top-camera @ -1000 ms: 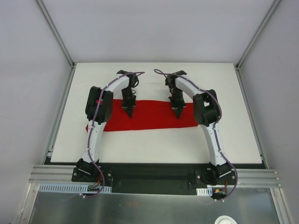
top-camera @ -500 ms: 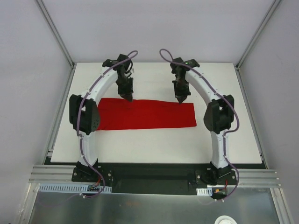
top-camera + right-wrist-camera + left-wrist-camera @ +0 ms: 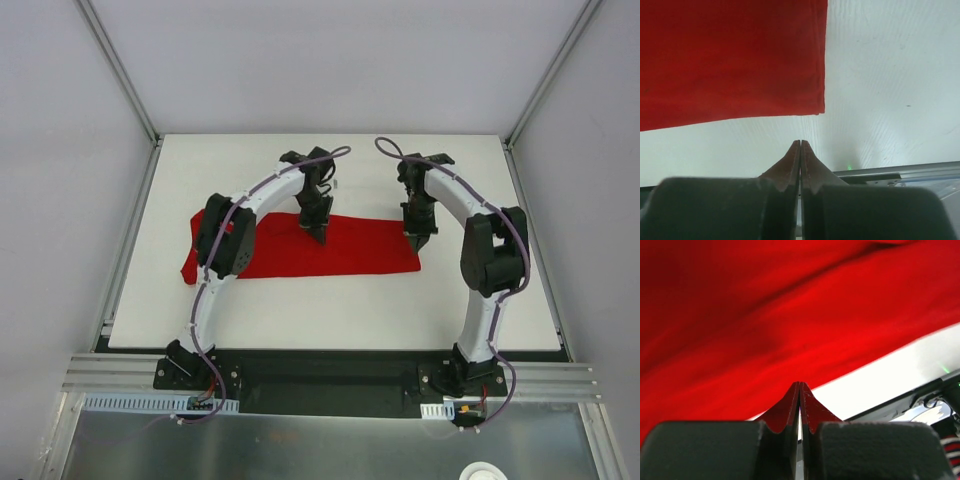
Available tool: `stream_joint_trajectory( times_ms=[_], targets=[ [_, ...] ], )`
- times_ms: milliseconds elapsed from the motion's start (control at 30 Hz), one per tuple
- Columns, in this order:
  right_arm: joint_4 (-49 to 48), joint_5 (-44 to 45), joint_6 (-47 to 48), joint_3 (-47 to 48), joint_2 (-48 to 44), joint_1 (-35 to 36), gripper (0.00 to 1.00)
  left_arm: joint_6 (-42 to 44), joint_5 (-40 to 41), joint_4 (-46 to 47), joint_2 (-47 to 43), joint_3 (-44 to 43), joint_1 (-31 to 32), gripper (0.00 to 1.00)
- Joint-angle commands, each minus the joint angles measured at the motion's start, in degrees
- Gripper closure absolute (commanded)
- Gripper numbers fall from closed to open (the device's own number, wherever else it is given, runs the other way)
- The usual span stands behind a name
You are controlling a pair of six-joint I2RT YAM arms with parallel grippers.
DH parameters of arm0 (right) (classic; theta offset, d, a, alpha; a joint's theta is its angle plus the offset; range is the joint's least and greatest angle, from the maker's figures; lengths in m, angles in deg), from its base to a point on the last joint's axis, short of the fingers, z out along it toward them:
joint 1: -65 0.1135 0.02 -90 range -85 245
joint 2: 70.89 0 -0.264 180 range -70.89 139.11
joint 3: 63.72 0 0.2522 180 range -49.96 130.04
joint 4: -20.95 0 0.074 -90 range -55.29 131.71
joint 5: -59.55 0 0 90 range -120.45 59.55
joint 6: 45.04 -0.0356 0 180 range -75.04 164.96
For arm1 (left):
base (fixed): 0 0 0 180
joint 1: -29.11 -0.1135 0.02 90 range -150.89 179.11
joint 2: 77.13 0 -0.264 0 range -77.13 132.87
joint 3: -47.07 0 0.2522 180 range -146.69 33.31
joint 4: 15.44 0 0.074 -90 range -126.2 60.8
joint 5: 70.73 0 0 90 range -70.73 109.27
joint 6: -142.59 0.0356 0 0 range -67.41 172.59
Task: Fold and stack the t-shirts
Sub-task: Grab the bottom of the folded rectangular tshirt with right arm
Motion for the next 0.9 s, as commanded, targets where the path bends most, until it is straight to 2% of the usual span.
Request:
stream_joint_trajectory(
  times_ms=[0, 300, 433, 633, 733, 833, 867],
  targets=[
    [-1.51, -4.57, -0.32, -0.57, 0.22, -3.29, 0.99, -1.69, -1.88, -0.40, 0.64, -5.02, -0.27, 1.00],
    [-0.54, -4.31, 4.94, -2.07, 0.22, -10.67, 0.97, -2.93, -1.44, 0.39, 3.02, -8.80, 1.05, 1.00],
    [-1.41, -8.53, 6.71, -3.91, 2.16, -12.35, 0.91, -3.45, -1.53, 0.48, 5.75, -9.86, 1.75, 1.00],
    [-2.56, -15.20, 6.54, -4.88, 5.06, -14.28, 0.89, -3.89, -4.07, 0.74, 9.53, -10.65, 2.55, 1.00],
    [-3.00, -16.00, 6.45, -4.97, 5.41, -14.46, 0.86, -3.98, -4.52, 0.92, 10.23, -10.30, 3.25, 1.00],
    [-2.65, -17.58, 6.54, -4.27, 6.20, -14.64, 0.72, -4.16, -5.92, 1.09, 11.29, -9.69, 3.60, 1.00],
    [-2.65, -18.11, 6.37, -4.27, 6.38, -14.81, 0.60, -3.63, -5.23, 1.01, 11.72, -9.08, 3.78, 1.00]
  ],
)
